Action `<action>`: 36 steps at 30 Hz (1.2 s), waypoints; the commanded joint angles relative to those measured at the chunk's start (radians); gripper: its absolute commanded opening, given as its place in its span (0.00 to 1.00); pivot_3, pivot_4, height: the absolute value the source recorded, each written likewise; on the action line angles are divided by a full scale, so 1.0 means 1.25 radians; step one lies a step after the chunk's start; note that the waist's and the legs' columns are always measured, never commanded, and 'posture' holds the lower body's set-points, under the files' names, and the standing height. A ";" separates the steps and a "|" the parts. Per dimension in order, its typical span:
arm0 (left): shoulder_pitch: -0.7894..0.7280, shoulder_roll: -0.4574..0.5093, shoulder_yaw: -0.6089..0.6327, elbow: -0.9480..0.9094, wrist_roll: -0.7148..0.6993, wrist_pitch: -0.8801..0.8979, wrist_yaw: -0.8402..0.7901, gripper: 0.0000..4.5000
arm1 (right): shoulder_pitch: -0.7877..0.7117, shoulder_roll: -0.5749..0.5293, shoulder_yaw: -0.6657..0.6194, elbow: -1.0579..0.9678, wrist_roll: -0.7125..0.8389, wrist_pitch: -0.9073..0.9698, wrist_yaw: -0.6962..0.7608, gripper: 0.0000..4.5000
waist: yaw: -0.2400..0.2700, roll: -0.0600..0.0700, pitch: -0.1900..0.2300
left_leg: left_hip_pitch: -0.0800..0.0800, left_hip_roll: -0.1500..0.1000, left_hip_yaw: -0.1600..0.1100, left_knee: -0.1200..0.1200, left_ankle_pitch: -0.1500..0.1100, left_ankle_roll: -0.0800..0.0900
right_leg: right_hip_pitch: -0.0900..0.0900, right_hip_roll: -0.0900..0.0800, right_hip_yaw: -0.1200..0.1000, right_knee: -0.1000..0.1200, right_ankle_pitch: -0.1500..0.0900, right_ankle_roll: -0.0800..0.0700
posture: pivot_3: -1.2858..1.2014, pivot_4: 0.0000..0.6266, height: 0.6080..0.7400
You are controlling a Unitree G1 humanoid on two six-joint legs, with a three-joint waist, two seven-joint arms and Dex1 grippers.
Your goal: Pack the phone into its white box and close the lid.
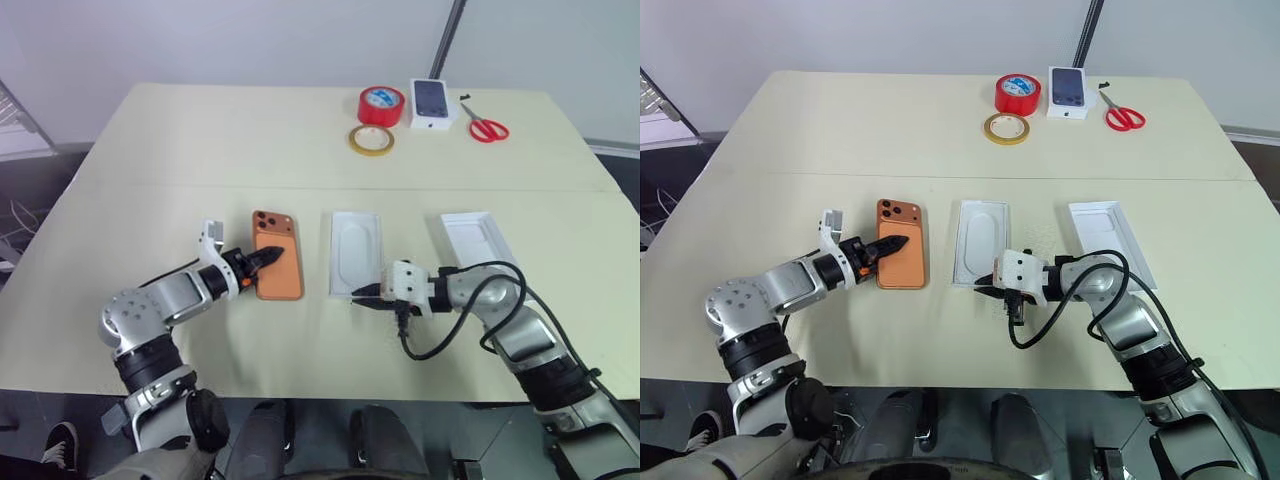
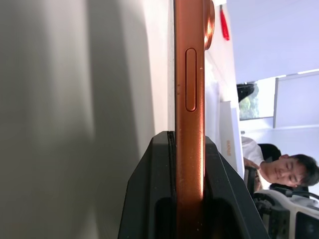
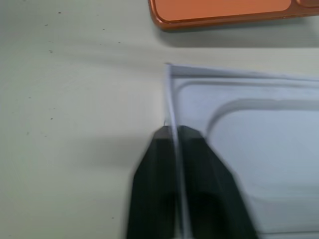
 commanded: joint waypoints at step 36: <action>-0.013 -0.141 -0.250 0.039 -0.045 -0.068 0.010 0.63 | 0.112 -0.093 -0.197 -0.176 0.161 0.165 -0.078 0.52 | 0.018 -0.001 0.001 | 0.000 0.001 0.000 0.001 -0.002 0.004 | 0.000 0.001 0.001 0.000 0.000 -0.001 | 0.52 0.24 0.91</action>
